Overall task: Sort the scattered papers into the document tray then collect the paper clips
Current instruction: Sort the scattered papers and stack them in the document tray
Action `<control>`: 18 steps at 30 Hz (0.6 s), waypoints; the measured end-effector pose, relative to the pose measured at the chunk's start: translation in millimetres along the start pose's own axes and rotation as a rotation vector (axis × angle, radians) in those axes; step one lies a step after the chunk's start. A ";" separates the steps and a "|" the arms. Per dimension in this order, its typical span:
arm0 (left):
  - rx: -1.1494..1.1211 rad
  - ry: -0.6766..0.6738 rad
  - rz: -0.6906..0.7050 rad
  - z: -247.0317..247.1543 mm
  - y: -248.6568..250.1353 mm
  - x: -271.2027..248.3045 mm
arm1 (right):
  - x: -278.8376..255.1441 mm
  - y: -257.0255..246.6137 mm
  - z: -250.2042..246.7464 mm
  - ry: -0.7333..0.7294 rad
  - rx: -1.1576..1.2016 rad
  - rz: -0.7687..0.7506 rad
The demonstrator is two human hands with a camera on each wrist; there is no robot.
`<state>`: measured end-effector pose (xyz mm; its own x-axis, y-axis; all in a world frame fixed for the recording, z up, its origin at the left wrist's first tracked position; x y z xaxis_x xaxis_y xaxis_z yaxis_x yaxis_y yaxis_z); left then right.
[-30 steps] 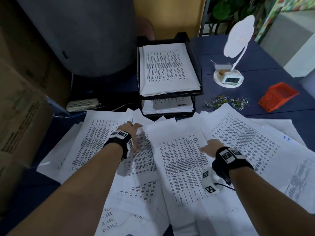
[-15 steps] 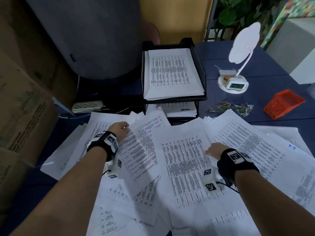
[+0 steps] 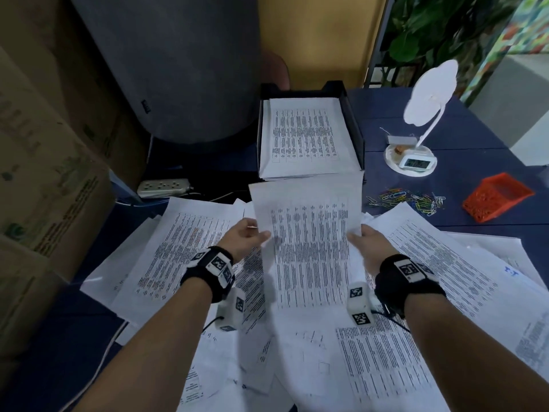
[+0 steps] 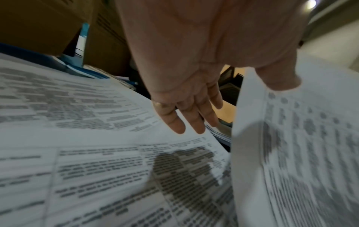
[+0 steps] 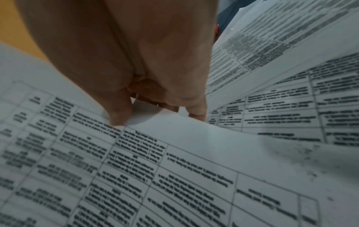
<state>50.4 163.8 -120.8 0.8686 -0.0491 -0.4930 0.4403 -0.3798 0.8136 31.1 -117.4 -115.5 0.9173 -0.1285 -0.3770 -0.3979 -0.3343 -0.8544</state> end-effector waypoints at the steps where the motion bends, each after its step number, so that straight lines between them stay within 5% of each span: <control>1: -0.015 -0.008 0.002 3.2 2.5 -1.1 | 2.3 -4.4 -2.8 0.009 0.001 -0.012; 13: -0.050 -0.016 -0.046 3.2 7.4 9.9 | 30.8 -87.7 -31.0 0.170 0.270 -0.116; 18: -0.082 0.062 0.027 -6.2 40.8 22.8 | 34.0 -83.3 -24.3 0.079 0.329 -0.071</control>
<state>89.6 152.8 -96.9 0.8919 0.0001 -0.4522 0.4311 -0.3023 0.8502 95.9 -116.6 -48.4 0.9360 -0.1922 -0.2950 -0.3056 -0.0277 -0.9518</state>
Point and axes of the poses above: each hand's wrist, its own x-axis towards the middle knuckle, its own z-axis out of the palm, y = z × x, the point moved 6 cm from there along x, towards the middle knuckle, and after that the axes turned 5 degrees about -z, right-handed, at the moved point
